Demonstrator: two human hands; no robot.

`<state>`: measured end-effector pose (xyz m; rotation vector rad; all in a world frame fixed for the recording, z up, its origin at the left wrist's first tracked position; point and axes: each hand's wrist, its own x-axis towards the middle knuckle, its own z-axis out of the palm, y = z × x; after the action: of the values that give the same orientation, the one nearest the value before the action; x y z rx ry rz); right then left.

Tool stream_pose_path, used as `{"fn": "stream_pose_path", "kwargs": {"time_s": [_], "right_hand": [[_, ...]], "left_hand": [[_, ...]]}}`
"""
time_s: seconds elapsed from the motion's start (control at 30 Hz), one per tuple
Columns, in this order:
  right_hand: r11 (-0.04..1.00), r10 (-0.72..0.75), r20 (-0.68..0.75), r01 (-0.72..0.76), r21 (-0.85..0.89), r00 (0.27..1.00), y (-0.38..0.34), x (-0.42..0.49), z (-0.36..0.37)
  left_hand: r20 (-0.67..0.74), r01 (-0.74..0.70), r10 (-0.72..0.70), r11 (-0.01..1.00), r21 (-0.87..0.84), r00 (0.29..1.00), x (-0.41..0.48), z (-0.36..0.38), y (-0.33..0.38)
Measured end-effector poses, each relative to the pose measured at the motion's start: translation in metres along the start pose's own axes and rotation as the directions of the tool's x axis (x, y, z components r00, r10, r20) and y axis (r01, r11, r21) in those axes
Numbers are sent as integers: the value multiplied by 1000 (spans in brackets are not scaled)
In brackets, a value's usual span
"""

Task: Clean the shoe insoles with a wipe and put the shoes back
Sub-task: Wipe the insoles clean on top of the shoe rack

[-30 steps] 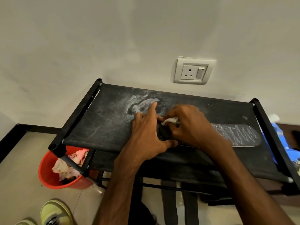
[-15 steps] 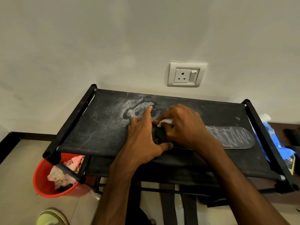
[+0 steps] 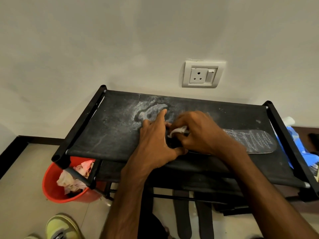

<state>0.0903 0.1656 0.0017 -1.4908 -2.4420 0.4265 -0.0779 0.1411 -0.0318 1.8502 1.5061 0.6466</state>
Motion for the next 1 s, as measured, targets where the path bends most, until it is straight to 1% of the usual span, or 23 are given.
{"fn": "stream_pose_path", "kwargs": {"time_s": [0.03,0.07,0.17,0.2,0.23,0.33,0.53,0.7,0.87,0.93,1.0], "right_hand": [[1000,-3,14,2,25,1000,1,0,-1],[999,13,-9,-12,45,1000,4,0,-3],[987,125,-205,-101,126,971,21,-1,-9],[981,156,-250,-121,150,956,26,-1,-11],[977,176,-266,-134,169,948,30,-1,-12],[970,189,-232,-145,196,954,35,-4,-10],[982,89,-189,-54,180,978,28,-1,-7],[995,39,-141,-26,91,989,20,4,2],[993,-68,-17,69,95,998,9,2,2],[994,-53,-18,54,93,998,11,1,-1],[998,-1,-50,4,64,999,15,0,-6]], "left_hand": [[4,3,-3,1000,0,1000,0,0,1],[8,6,-6,1000,0,1000,-1,-1,1],[1,-2,2,1000,17,1000,-2,-1,2],[-5,-6,6,1000,23,1000,-2,-2,3],[-8,-7,7,1000,26,1000,-3,-2,4],[-8,-9,10,999,40,1000,-3,-2,5],[-9,-12,13,1000,24,1000,-3,-1,3],[-4,-5,5,1000,1,1000,-3,-1,2],[8,9,-9,1000,-2,1000,-3,-1,3],[9,7,-7,1000,4,1000,-3,-2,4],[9,2,-2,1000,17,1000,-3,-2,4]]}}
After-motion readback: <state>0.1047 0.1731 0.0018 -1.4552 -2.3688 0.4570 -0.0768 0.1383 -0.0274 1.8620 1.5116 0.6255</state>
